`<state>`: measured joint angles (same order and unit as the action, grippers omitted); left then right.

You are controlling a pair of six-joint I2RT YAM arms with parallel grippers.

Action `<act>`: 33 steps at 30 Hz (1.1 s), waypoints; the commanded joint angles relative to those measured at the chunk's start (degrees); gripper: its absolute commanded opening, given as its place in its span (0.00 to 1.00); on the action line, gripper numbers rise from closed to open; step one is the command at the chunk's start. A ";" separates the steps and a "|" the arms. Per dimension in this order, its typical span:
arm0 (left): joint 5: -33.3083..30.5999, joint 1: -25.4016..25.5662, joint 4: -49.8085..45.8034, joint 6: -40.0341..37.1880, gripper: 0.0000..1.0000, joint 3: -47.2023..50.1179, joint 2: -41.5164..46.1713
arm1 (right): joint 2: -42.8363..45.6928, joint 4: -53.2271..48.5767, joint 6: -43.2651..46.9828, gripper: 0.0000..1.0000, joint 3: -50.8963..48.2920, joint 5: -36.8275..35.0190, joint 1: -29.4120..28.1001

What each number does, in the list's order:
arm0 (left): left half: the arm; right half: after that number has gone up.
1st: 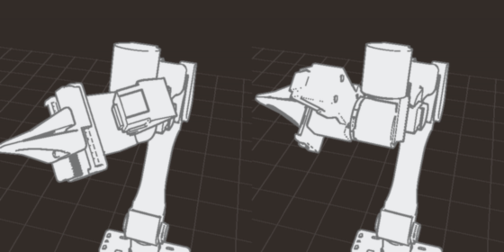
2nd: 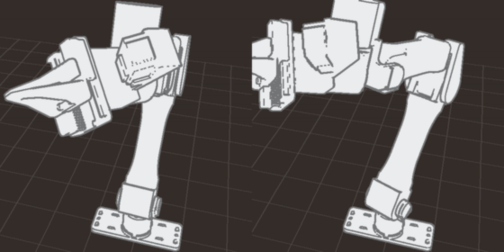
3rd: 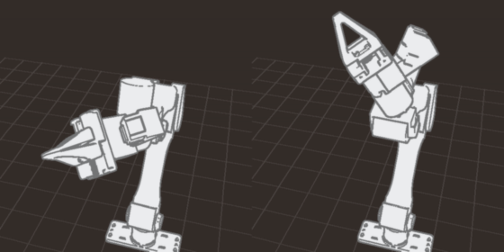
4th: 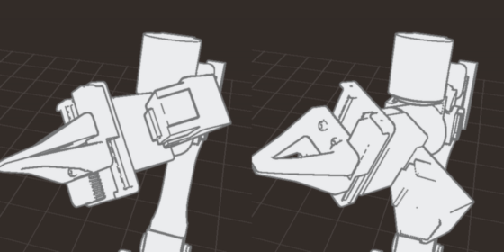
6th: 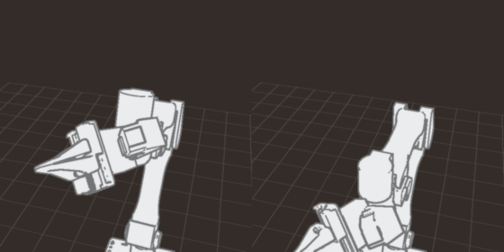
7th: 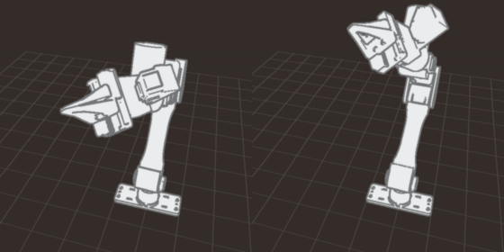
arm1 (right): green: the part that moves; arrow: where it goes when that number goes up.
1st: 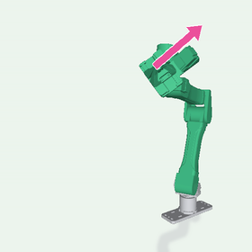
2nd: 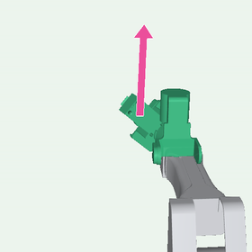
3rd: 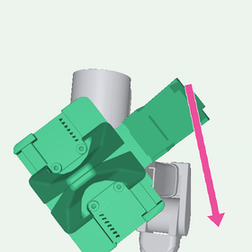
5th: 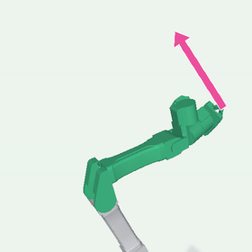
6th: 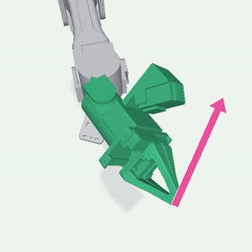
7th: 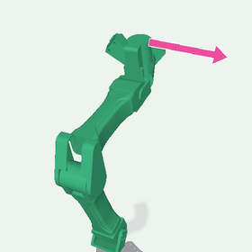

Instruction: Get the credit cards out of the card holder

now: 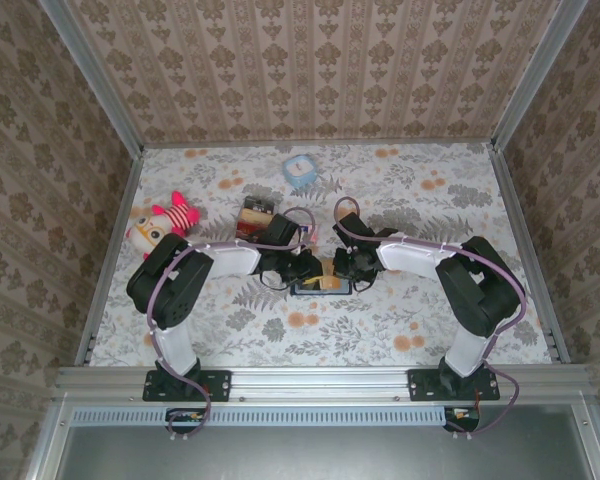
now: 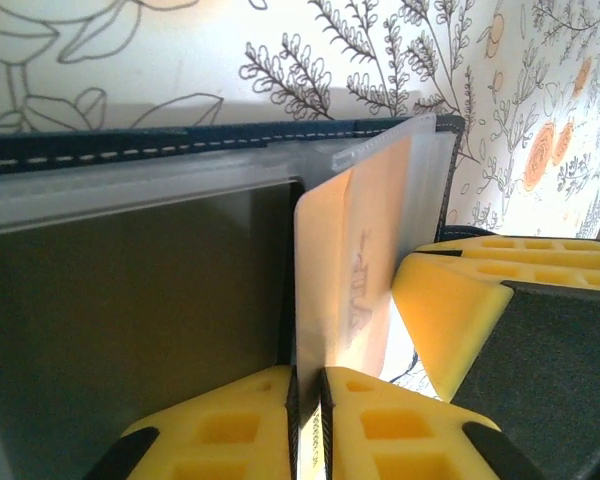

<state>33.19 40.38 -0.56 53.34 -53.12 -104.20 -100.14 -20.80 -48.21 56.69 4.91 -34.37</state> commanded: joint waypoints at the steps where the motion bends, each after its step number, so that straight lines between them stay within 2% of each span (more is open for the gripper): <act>1: -0.03 -0.73 -0.43 -0.79 0.11 0.82 0.20 | -3.54 -3.69 -0.90 0.16 -1.18 -0.93 0.00; 6: -1.29 -1.39 -3.94 -2.44 0.00 1.06 2.67 | -2.67 -3.78 -1.63 0.16 -1.28 -1.42 0.35; 15: -6.04 -2.32 -16.32 -7.74 0.00 -1.02 11.24 | -2.45 -2.96 -0.86 0.17 0.62 0.59 1.28; 21: -12.09 -2.41 -24.04 -11.19 0.00 -3.52 16.01 | 2.64 -0.03 1.10 0.18 0.06 3.26 1.42; 23: -12.68 -2.54 -24.02 -11.83 0.00 -4.07 17.68 | 5.94 2.34 1.88 0.21 -1.19 4.80 1.74; 25: -12.82 -2.80 -22.78 -11.86 0.00 -4.24 19.44 | 9.67 5.93 2.22 0.30 -3.29 7.58 2.58; 27: -12.30 -3.44 -20.71 -11.47 0.00 -4.12 20.69 | 12.62 11.28 2.11 0.39 -5.64 13.28 3.89; 29: -11.69 -4.35 -18.16 -10.72 0.00 -3.96 21.91 | 14.95 16.10 1.03 0.44 -7.47 18.31 5.26; 31: -10.55 -5.36 -15.31 -9.35 0.00 -3.94 22.94 | 16.80 19.80 -0.57 0.48 -8.32 22.19 6.51; 33: -8.42 -6.24 -12.53 -8.06 0.00 -4.28 23.74 | 18.31 24.18 -2.94 0.57 -9.43 25.07 7.40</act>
<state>22.70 35.20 -17.80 43.92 -55.59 -82.32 -83.99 -5.30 -48.16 49.08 21.89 -27.92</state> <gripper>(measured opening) 0.051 0.542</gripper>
